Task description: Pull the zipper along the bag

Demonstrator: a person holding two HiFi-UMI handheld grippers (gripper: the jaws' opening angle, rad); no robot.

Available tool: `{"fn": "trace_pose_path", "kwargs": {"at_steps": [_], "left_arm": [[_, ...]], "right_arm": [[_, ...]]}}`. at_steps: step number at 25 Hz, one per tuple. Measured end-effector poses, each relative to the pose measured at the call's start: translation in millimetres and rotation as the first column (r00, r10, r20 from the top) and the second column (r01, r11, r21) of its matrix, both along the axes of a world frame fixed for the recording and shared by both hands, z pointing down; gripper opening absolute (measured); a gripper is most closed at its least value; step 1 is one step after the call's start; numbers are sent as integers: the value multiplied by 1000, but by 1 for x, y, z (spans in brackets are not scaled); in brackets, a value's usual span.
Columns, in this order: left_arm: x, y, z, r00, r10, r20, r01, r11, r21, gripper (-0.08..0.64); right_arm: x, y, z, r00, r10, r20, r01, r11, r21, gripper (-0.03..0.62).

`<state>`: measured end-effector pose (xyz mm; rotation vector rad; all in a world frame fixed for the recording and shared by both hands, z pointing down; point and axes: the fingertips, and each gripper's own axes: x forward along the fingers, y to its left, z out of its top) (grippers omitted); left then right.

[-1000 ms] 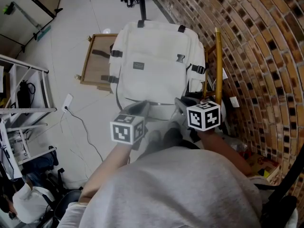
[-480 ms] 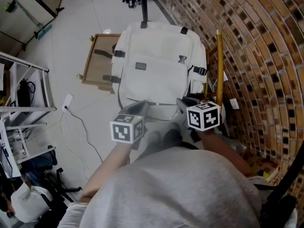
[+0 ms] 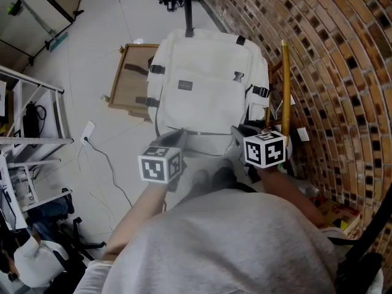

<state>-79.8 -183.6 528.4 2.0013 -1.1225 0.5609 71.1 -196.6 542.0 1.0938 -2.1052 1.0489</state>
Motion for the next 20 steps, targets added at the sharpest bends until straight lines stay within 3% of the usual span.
{"fn": "trace_pose_path", "kwargs": {"at_steps": [20], "left_arm": [[-22, -1, 4, 1000, -14, -1, 14, 1000, -2, 26]], "right_arm": [[0, -1, 0, 999, 32, -21, -32, 999, 7, 18]]}}
